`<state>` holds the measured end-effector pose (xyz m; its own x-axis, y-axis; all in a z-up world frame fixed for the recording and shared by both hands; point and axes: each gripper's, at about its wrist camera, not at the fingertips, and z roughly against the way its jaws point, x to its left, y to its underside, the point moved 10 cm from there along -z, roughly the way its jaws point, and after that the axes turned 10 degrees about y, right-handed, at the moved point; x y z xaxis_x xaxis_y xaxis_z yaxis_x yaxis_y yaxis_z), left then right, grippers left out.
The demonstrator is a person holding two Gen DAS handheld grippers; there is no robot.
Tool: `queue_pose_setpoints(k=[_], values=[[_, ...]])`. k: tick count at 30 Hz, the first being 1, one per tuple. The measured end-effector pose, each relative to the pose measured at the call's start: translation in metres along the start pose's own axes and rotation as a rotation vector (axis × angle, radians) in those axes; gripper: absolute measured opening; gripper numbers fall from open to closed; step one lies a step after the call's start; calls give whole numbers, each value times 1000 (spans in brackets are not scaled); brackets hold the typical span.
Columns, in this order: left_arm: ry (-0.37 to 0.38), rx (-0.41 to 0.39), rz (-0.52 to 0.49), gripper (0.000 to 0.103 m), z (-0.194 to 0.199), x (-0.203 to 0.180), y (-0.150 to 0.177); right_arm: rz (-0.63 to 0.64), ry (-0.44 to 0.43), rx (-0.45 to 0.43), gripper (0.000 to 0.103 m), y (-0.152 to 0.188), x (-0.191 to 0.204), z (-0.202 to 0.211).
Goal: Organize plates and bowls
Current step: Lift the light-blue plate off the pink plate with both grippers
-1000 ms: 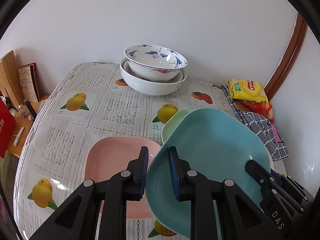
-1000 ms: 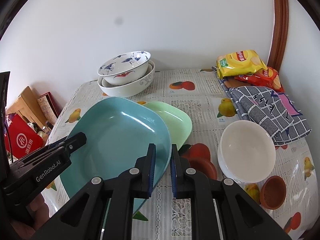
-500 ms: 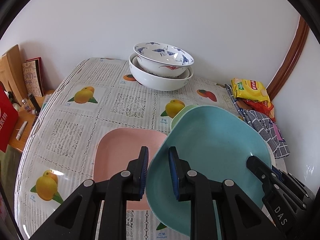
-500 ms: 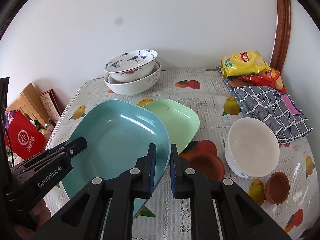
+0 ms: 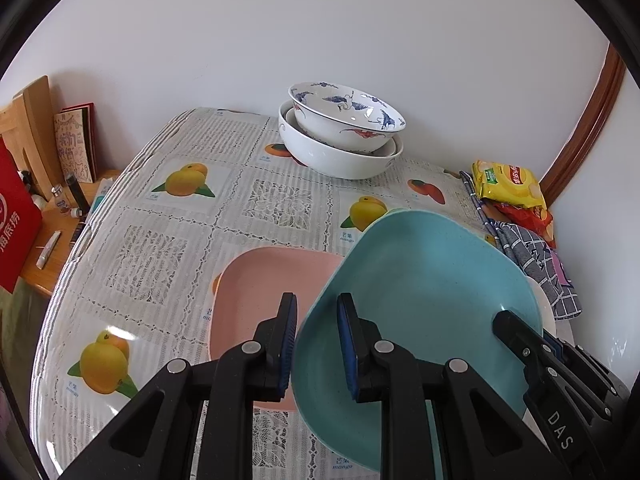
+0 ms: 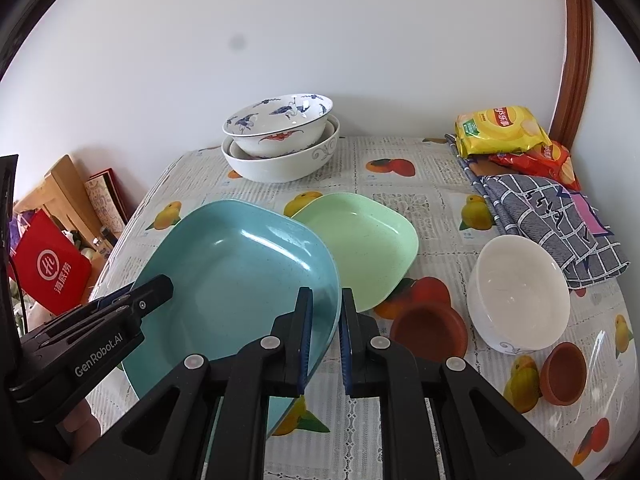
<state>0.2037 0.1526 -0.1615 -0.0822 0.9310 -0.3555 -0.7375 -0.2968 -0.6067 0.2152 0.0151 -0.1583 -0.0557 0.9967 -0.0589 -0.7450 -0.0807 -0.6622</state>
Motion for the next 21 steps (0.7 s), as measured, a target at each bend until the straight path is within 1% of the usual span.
queue_pose_setpoints(k=[21], values=[[-32, 29, 61, 20, -5, 37, 19, 55, -19, 39, 12, 16, 33, -15]])
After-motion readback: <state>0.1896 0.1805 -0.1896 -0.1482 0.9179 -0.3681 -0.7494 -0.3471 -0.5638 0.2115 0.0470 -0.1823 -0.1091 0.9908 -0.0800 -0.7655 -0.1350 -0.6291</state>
